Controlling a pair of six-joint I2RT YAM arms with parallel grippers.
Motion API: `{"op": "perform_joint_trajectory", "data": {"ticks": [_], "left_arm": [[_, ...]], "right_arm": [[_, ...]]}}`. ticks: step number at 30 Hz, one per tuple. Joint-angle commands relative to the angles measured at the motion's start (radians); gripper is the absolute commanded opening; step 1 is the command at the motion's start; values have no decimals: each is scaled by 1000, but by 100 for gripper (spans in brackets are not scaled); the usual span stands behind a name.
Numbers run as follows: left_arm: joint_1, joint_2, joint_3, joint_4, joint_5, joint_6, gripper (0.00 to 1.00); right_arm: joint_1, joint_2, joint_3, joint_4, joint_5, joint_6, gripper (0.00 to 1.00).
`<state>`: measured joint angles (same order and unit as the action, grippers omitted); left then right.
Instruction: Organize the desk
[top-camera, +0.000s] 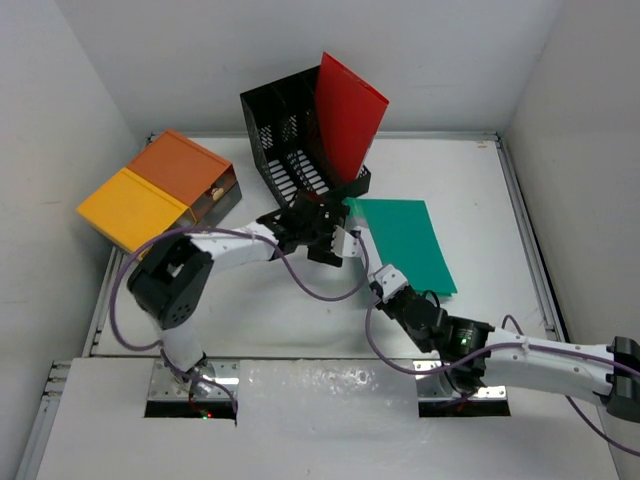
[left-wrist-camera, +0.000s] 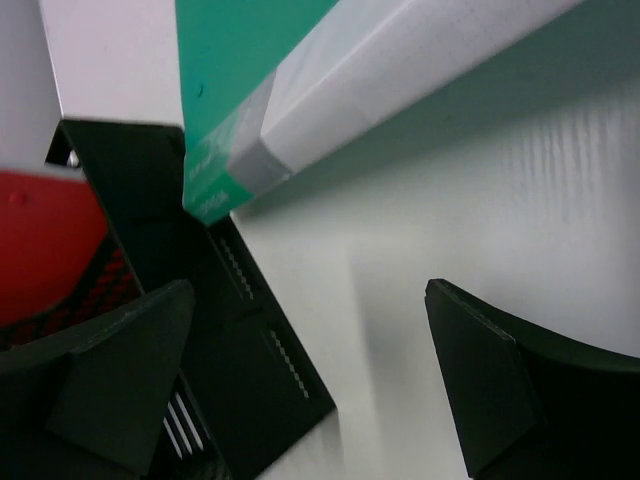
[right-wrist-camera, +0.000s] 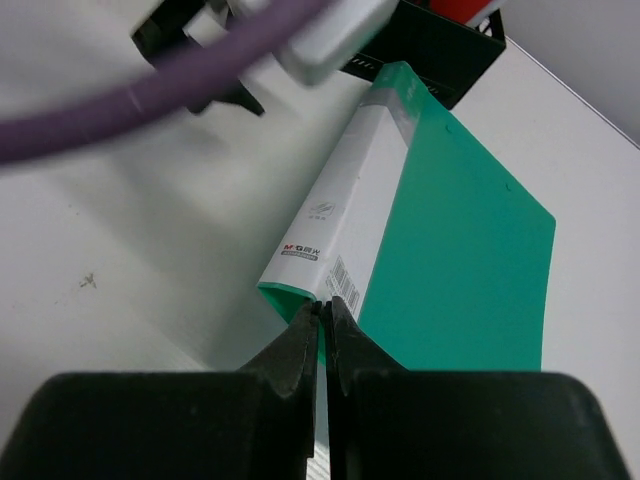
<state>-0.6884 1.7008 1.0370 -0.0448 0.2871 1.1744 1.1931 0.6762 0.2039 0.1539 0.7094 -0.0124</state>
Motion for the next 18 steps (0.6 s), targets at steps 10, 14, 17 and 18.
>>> {"op": "perform_joint_trajectory", "data": {"ticks": [10,14,17,18], "left_arm": [[-23,330,294,169,145,152,100],[-30,404,342,171,182,180,87],[-31,436,373,169,201,156,43],[-31,441,386,145,202,157,29]], "right_arm": [[-10,-37,26,-51,117,69,0],[-10,-38,41,-42,124,60,0],[-12,-33,67,-74,147,52,0],[-13,-35,72,-91,150,48,0]]}}
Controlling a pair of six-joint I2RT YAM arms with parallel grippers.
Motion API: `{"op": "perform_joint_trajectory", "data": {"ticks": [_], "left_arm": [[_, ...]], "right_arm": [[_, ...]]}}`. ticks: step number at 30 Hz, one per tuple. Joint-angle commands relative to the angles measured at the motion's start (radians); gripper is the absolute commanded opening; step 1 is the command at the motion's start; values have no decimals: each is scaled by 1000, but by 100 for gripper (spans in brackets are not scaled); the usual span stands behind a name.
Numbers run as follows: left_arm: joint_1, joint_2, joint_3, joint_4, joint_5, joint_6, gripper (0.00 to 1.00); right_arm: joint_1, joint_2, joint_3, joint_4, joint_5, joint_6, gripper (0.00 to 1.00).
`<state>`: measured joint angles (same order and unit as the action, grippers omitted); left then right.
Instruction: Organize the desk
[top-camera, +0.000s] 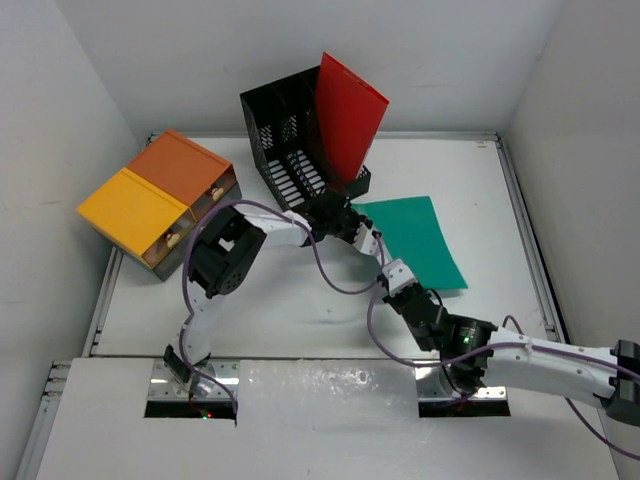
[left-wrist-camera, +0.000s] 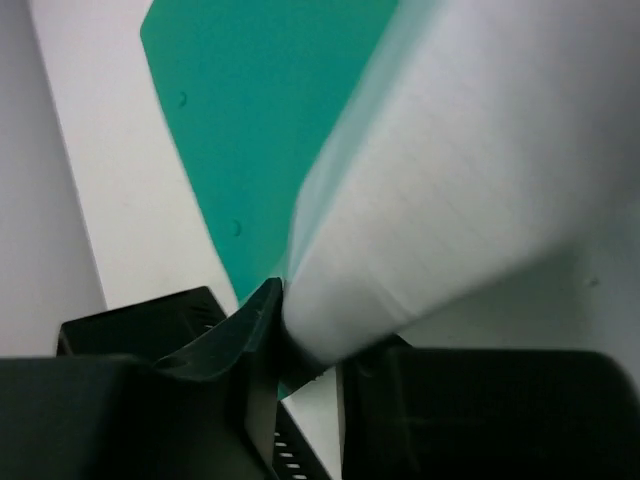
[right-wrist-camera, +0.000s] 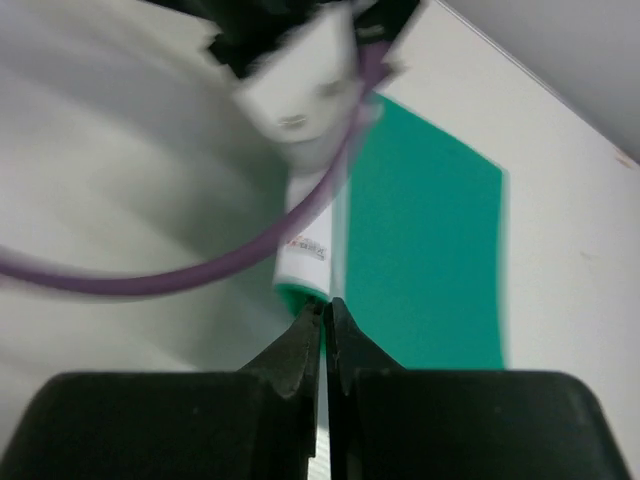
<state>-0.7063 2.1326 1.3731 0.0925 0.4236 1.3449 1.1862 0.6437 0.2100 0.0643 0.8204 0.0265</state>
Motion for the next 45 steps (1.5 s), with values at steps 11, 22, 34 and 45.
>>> {"op": "perform_joint_trajectory", "data": {"ticks": [11,22,34,45], "left_arm": [[-10,-63,244,-254,75,-486,0],[27,-221,300,-336,106,-943,0],[30,-438,215,-419,1,-1145,0],[83,-626,181,-413,-81,-1316,0]], "right_arm": [[-13,-50,446,-268,197,-103,51],[-13,-4,801,-621,390,7,75],[-13,47,807,-302,267,12,80],[-13,137,792,-258,192,21,81]]}}
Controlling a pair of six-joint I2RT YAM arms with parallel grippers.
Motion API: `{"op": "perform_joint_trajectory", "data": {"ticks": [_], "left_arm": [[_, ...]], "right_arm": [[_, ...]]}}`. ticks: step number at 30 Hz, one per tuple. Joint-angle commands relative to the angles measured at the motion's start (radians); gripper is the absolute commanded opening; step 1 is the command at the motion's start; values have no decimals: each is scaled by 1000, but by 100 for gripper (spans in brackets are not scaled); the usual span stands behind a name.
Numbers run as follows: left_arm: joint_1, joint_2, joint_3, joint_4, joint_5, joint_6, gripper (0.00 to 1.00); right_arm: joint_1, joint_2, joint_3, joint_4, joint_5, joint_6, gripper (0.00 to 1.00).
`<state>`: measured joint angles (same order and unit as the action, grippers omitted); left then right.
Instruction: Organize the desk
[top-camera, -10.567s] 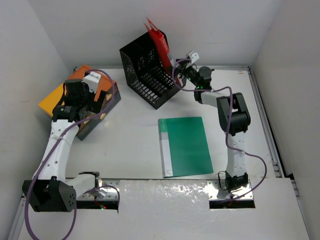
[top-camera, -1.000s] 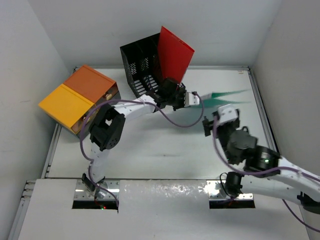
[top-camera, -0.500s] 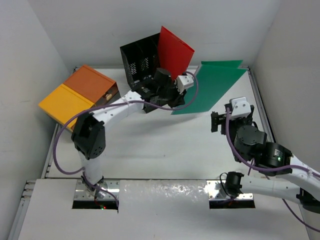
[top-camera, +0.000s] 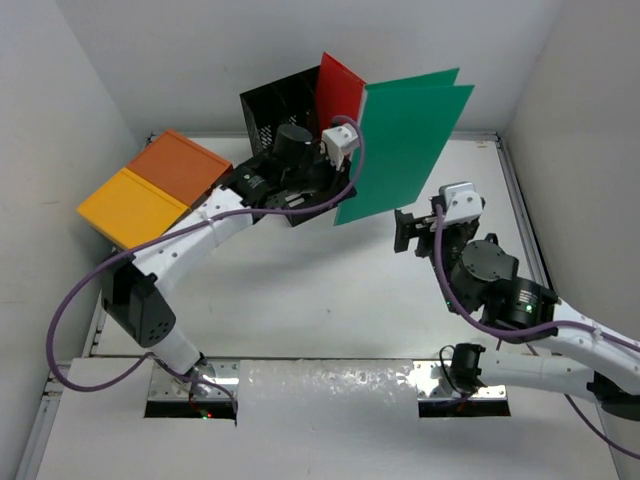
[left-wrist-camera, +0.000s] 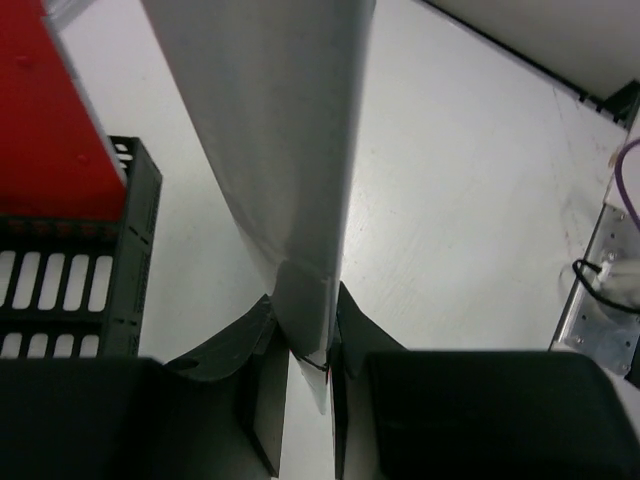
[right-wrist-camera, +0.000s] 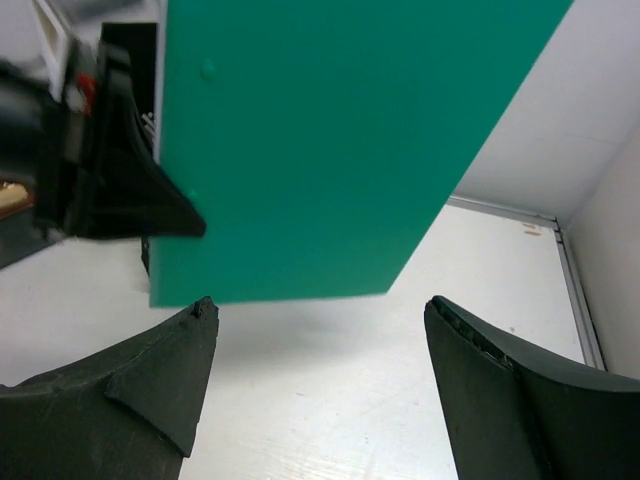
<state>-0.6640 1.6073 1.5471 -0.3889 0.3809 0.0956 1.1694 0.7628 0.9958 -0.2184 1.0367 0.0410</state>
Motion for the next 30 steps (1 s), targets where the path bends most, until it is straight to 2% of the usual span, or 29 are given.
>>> {"op": "perform_joint_trajectory", "data": {"ticks": [1,7,9,13,19,26,29,30], "left_arm": [[59,-137,1,74,-60,-79,0],[207,-292,-82,79,-258,-154,0],[210,-329,-90,55,-327,-120,0],[211,-400,-102,1,-504,-157,0],[210,-408,-176,85,-693,-282,0],[207,-406,-194,111,-809,-388,0],[184,-394,-199,154,-849,-353,0],[156,-386,-196,162,-902,-341,0]], "right_arm": [[4,7,-6,31,-27,10,81],[4,-42,-123,109,0,7,81],[4,-39,-129,111,5,3,81],[4,-33,-154,148,5,-15,82],[4,-26,-181,172,9,-33,83],[4,-62,-213,186,43,-33,83],[4,-69,-223,195,60,-33,83],[4,-69,-224,198,63,-33,83]]}}
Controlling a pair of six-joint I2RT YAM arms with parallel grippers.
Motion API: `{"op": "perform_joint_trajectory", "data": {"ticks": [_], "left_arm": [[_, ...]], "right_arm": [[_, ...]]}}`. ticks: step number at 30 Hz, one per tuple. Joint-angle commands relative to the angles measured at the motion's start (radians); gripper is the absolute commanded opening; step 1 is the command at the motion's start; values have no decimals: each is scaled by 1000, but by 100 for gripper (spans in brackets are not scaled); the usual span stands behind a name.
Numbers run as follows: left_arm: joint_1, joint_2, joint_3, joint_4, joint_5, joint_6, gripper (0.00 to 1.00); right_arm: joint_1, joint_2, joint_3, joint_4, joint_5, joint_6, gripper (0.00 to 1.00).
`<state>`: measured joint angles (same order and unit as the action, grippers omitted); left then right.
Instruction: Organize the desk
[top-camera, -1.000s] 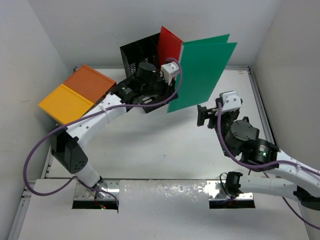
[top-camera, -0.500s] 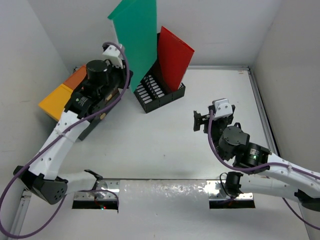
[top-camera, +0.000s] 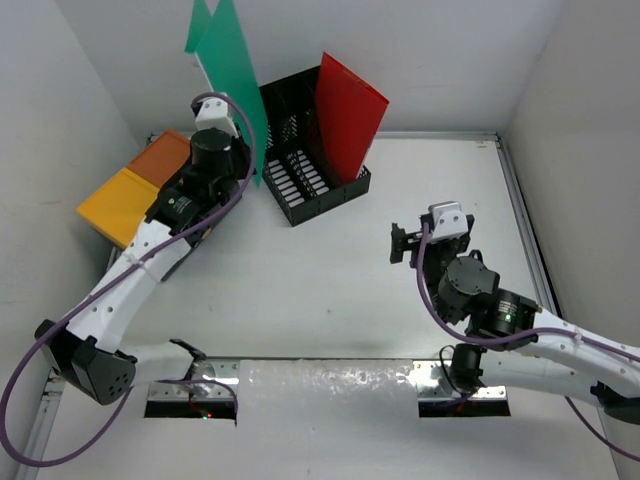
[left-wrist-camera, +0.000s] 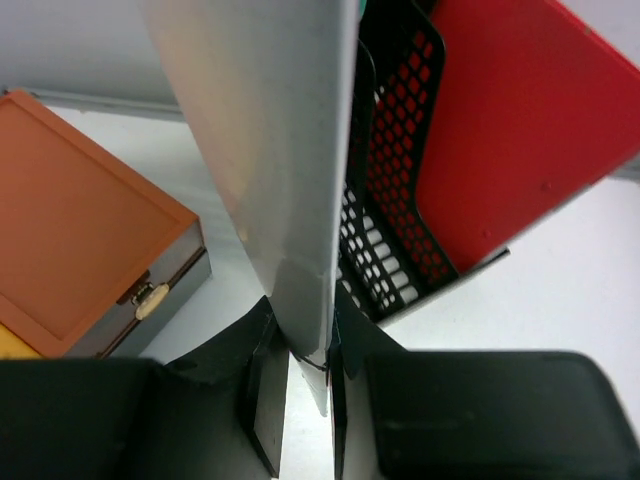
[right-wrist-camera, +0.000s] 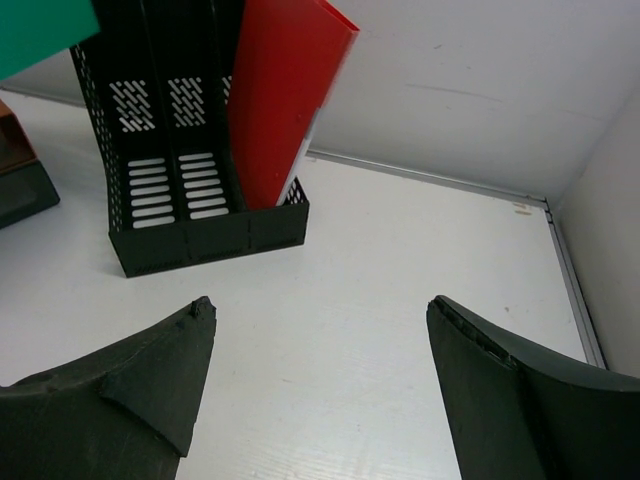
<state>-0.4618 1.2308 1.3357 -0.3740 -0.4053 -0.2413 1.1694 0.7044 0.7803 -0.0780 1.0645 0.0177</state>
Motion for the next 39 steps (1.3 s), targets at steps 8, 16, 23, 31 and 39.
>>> {"op": "perform_joint_trajectory", "data": {"ticks": [8,16,23,31,39], "left_arm": [[-178,191,117,87,-512,-35,0],[-190,329,140,276,-633,0,0],[-190,462,148,469,-665,23,0],[-190,598,189,520,-668,13,0],[-173,624,148,533,-621,17,0]], "right_arm": [[4,-17,-15,61,69,-38,83],[4,-29,-35,44,106,-30,83],[4,-62,-44,9,135,-24,83],[4,-95,-59,-34,153,22,83],[4,-57,-52,-46,134,-8,84]]}}
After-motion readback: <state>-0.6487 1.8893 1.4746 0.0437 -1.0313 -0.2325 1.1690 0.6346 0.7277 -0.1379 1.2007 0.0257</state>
